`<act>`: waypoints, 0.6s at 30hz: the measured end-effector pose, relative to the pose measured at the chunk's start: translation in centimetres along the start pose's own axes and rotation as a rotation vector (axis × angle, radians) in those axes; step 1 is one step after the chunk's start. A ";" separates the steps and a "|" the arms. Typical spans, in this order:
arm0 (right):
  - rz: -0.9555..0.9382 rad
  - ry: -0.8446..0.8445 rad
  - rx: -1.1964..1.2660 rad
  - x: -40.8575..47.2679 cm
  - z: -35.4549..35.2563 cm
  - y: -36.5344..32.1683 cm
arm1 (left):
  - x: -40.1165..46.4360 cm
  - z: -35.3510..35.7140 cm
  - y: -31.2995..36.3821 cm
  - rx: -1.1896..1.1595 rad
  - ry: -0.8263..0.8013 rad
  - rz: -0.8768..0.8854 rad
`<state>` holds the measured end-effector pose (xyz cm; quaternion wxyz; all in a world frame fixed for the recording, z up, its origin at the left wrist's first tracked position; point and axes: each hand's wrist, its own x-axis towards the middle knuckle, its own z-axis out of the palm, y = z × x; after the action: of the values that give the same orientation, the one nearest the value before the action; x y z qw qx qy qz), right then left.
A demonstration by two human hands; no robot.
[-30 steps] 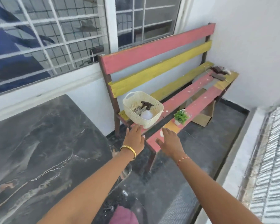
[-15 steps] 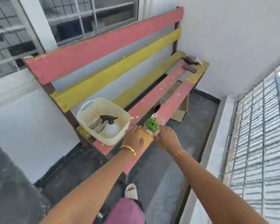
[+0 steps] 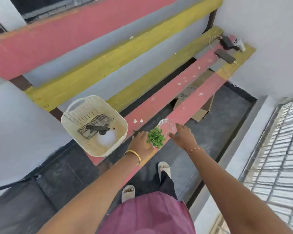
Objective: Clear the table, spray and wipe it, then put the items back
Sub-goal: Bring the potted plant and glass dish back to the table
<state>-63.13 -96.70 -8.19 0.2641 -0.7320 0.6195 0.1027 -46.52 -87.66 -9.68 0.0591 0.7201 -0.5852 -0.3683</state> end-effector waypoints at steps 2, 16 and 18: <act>-0.023 -0.062 -0.023 2.8 0.0 1.2 | 1.8 0.9 0.5 -0.066 -0.020 -0.055; -0.118 -0.394 -0.084 18.2 4.0 5.8 | 11.7 8.0 2.6 -0.072 -0.035 -0.410; -0.124 -0.390 -0.052 19.0 4.8 5.9 | 12.2 8.5 2.1 -0.057 -0.037 -0.436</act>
<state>-63.95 -111.05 -22.81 0.3658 -0.7417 0.5075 0.2418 -52.74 -96.14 -20.38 -0.0124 0.8207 -0.4057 -0.4021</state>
